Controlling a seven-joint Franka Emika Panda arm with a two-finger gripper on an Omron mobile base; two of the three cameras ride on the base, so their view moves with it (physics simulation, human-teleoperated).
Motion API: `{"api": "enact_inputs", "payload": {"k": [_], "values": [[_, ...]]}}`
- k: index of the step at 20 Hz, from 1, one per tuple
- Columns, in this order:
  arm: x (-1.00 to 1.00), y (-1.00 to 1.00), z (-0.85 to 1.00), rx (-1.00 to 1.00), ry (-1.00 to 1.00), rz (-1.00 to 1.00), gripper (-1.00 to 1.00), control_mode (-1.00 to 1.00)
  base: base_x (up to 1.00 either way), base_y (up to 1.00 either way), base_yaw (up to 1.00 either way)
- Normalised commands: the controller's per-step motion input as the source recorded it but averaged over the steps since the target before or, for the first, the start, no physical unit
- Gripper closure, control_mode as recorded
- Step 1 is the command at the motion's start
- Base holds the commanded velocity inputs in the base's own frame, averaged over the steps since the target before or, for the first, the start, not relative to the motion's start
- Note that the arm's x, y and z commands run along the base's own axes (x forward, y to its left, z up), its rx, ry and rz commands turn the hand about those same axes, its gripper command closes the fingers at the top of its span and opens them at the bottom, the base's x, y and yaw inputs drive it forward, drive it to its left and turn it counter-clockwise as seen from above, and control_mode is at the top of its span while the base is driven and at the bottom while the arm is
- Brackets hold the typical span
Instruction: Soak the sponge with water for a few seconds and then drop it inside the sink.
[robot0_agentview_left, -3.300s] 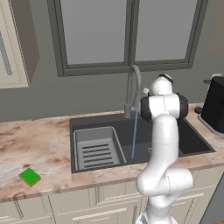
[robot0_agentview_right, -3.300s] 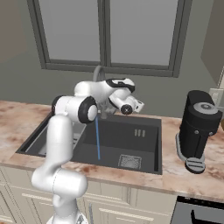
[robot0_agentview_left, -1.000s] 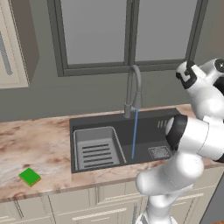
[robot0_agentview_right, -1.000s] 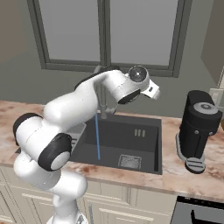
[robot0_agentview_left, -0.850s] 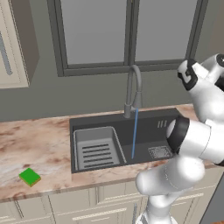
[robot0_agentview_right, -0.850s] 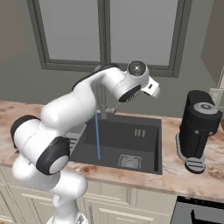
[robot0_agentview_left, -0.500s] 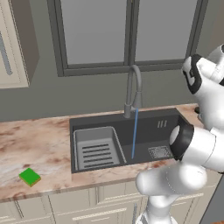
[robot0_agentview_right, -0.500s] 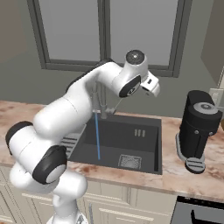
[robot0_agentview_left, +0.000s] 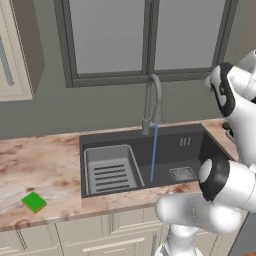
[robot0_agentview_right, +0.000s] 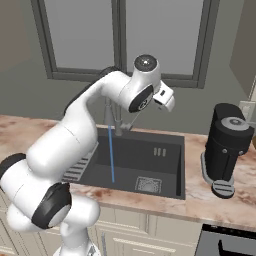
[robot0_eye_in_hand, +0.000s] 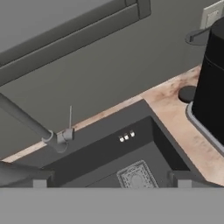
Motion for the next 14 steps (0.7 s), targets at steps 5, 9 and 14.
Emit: {"api": "enact_inputs", "payload": {"k": [5, 9, 14], "values": [[-0.32, 0.53, 0.1, 0.0, 0.04, 0.11, -1.0, -1.0, 0.0, 0.0, 0.0], [-0.35, 0.5, 0.22, -0.01, 0.1, 0.11, -1.0, -1.0, 0.0, 0.0, 0.0], [-0.42, 0.51, 0.32, -0.05, 0.09, 0.1, -1.0, -1.0, 0.0, 0.0, 0.0]]}}
